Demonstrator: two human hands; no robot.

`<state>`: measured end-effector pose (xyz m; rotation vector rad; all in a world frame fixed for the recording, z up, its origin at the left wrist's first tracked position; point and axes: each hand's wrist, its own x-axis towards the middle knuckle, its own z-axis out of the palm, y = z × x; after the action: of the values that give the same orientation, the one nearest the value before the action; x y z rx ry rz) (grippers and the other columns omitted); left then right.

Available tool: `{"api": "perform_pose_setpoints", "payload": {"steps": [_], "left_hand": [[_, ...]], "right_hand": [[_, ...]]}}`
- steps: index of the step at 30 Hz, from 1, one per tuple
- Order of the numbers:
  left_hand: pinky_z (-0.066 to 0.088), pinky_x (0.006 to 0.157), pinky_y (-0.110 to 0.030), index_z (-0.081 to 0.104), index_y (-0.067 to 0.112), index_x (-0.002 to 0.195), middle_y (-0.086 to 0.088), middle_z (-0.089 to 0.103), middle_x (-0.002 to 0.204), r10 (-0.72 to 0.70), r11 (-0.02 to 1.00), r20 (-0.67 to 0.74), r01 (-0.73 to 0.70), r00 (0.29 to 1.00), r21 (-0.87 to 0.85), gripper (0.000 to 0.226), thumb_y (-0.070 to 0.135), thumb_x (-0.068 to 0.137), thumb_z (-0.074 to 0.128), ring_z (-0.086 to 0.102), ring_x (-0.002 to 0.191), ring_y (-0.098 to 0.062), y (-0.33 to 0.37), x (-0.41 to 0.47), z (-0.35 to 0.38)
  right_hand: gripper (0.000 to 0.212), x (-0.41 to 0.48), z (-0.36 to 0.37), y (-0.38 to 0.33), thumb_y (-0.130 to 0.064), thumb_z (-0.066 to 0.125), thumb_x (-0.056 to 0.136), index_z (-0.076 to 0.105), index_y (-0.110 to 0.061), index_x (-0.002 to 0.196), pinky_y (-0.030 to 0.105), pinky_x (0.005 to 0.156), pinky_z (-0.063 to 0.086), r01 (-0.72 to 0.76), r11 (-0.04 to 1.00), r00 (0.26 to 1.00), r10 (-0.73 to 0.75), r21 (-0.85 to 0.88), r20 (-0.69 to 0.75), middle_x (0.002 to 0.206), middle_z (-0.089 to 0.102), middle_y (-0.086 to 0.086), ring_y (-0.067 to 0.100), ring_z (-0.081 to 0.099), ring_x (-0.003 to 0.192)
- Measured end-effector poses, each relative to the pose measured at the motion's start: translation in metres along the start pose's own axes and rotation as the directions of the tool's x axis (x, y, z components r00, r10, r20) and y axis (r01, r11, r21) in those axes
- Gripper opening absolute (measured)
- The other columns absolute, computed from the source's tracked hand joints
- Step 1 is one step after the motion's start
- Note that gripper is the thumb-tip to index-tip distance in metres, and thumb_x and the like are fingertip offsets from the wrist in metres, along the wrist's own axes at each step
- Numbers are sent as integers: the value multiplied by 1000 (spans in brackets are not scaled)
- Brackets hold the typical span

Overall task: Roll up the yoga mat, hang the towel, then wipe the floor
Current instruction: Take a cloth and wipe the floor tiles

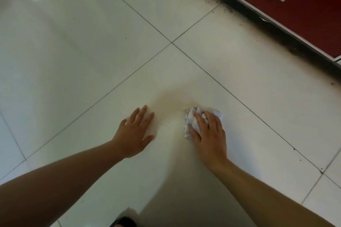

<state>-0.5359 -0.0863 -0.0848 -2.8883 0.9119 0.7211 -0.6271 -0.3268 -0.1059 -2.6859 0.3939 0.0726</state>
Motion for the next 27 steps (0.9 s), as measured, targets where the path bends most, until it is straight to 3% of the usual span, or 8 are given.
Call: {"api": "perform_pose_setpoints", "payload": {"steps": [3, 6, 11, 16, 19, 21, 25, 27], "left_hand": [[40, 99, -51, 19, 19, 148, -12, 14, 156, 13, 999, -23, -12, 1000, 32, 77, 63, 84, 20, 24, 141, -34, -1, -1, 4], [47, 91, -51, 25, 18, 146, -15, 25, 153, 9, 998, -11, -8, 1000, 58, 73, 60, 86, 27, 35, 135, -36, -2, -2, 3], [42, 97, -52, 20, 20, 147, -13, 18, 155, 21, 999, -7, -20, 1000, 38, 74, 61, 86, 24, 27, 139, -35, -2, -1, 4], [35, 103, -52, 17, 21, 149, -10, 11, 157, 9, 1000, -11, -9, 1000, 3, 76, 63, 85, 18, 19, 142, -32, -1, -2, 3], [23, 111, -47, 3, 26, 150, -5, -7, 158, -18, 1000, 20, 19, 1000, -10, 82, 67, 78, 4, 0, 146, -26, 1, -1, 2], [25, 111, -44, 4, 28, 150, -2, -8, 158, -46, 998, 58, 49, 997, -44, 85, 69, 75, 1, 0, 146, -24, 3, -1, -7], [32, 106, -45, 6, 28, 150, -2, -6, 159, -110, 994, 161, 113, 981, -9, 66, 59, 92, 18, 5, 145, -25, 15, -16, -45], [30, 108, -44, 4, 29, 149, 0, -5, 159, -137, 991, 207, 137, 969, 13, 62, 52, 95, 23, 4, 145, -23, 28, -31, -76]], "right_hand": [[52, 8, -8, 12, -51, 42, 87, 41, -32, 135, 39, 97, 31, 111, 988, 993, -116, -105, -38, 138, 41, -1, 23, 31, 127], [52, 20, -9, 23, -52, 40, 89, 37, -34, 137, 42, 104, 23, 329, 940, 944, -328, -95, 22, 141, 44, -2, 23, 31, 131], [43, 25, -5, 21, -49, 24, 97, 50, -35, 128, 40, 94, 27, 411, 897, 910, -415, -165, 9, 131, 55, -4, 18, 41, 121], [35, 24, 1, 21, -42, 46, 88, 50, -31, 121, 36, 83, 31, 462, 860, 864, -492, -215, -110, 122, 62, -2, 20, 46, 112], [36, 22, 0, 20, -38, 46, 84, 48, -32, 119, 34, 78, 31, 447, 872, 872, -475, -197, -122, 118, 63, -4, 18, 46, 107], [35, 23, -6, 18, -36, 44, 84, 47, -34, 119, 33, 76, 34, 416, 891, 900, -432, -183, -56, 118, 62, -6, 17, 47, 106], [36, 14, -49, 9, -32, 47, 92, 47, -36, 128, 35, 82, 32, 252, 967, 940, -237, -31, 247, 128, 49, -12, 17, 44, 118], [36, -3, -84, 1, -33, 46, 94, 45, -37, 130, 35, 84, 30, 135, 991, 952, -134, 13, 274, 129, 46, -12, 17, 40, 119]]}}
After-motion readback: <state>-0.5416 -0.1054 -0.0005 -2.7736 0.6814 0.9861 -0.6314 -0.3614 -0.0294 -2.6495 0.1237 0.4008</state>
